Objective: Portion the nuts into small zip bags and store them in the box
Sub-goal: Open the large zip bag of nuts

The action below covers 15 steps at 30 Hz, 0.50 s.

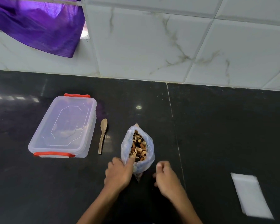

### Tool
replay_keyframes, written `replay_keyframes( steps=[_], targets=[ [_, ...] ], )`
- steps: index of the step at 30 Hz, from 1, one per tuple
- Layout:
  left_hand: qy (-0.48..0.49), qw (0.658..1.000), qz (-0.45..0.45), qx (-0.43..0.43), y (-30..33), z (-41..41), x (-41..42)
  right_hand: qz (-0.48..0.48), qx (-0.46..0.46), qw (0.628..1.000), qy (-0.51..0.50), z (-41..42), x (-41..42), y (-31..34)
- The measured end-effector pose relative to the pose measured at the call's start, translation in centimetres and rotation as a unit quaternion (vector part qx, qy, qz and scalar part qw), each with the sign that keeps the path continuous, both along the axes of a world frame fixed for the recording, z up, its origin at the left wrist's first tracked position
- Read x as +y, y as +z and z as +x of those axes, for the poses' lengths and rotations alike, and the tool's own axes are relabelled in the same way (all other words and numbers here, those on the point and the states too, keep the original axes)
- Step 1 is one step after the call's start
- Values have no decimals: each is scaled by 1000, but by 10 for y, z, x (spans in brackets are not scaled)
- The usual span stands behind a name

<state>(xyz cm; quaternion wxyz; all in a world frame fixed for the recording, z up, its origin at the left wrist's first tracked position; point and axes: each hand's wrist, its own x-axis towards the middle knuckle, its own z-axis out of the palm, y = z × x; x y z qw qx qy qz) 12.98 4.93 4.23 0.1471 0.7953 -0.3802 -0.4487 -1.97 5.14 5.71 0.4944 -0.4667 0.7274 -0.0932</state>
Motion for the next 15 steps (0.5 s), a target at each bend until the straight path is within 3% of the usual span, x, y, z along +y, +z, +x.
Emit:
replay_keyframes(
  steps=[3,7,9,12,13,15],
  targets=[
    [21,996,-79,46,1,12,-14,-91,15,996,-12,-5,-20,14],
    [6,995,-82,56,2,13,-33,-107,27,989,95,5,-47,5],
    [73,983,-60,156,8,8,-37,-94,10,991,90,8,-53,-2],
    [188,906,0,379,15,8,-37,-50,-69,996,39,6,-51,-6],
    [210,882,6,422,17,8,-36,-35,-83,996,28,5,-49,-8],
    [215,881,13,420,16,7,-34,-5,-83,996,27,3,-45,-11]
  ],
)
